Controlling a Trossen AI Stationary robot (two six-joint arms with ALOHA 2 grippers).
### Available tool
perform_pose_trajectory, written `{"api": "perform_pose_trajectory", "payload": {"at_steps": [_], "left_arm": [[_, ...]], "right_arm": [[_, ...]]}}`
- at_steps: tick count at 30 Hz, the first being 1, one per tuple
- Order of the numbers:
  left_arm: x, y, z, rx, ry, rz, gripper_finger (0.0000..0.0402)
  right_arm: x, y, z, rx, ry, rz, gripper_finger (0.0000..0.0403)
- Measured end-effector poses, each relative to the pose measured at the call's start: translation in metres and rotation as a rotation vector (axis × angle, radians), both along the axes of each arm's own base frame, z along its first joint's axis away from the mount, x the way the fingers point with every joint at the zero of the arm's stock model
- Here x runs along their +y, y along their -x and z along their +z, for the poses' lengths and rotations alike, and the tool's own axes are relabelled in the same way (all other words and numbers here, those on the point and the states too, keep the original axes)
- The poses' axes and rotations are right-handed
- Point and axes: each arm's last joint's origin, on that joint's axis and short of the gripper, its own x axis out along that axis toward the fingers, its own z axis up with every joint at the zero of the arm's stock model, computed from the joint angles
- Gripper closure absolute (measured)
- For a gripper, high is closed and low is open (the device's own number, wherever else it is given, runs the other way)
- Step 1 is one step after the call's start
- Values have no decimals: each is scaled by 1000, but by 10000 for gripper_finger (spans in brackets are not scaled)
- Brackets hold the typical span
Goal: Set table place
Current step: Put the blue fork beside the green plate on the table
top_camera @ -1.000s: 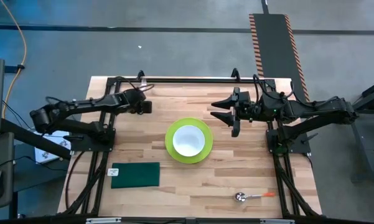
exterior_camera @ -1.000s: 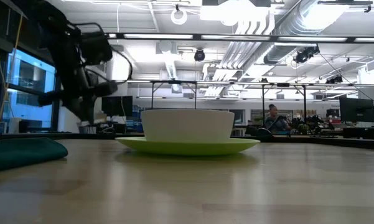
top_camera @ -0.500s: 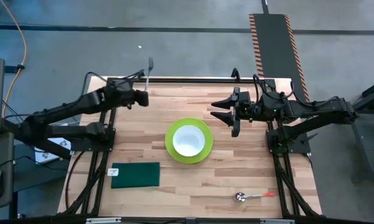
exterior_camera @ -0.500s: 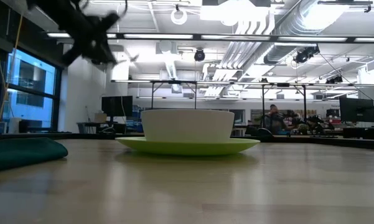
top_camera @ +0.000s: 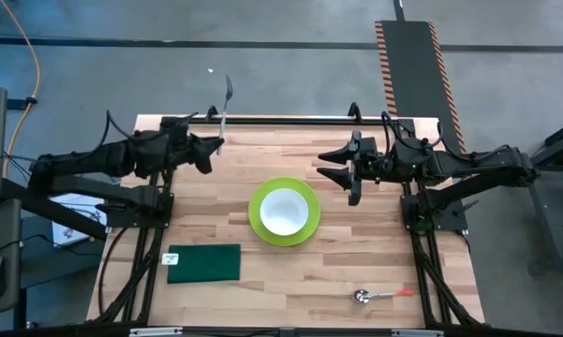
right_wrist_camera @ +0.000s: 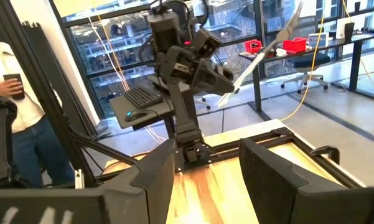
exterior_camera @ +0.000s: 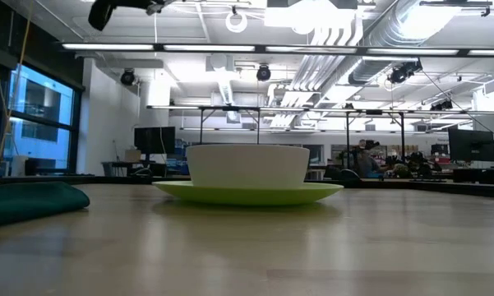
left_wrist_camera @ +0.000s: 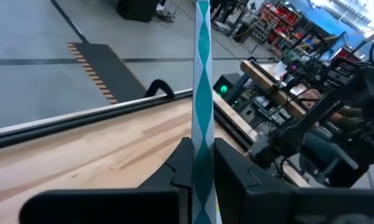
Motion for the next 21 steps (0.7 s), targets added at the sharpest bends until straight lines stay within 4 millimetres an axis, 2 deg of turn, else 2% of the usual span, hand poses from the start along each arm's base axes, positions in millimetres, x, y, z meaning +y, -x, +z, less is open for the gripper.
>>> {"api": "perform_pose_trajectory", "payload": {"at_steps": [6,10,15,21], "left_arm": [[-18,-18,-1,9,-5,-42,378],[-34,-30,9,-88,-30,-214,378],[-53,-32,34,-269,-195,-460,370],[-63,-29,47,-326,-407,-530,378]], "right_arm": [[0,0,0,-5,-3,-1,233],[0,-3,-1,2,-2,-3,233],[0,-6,-3,7,-2,-3,233],[2,-12,2,-72,-44,30,233]]}}
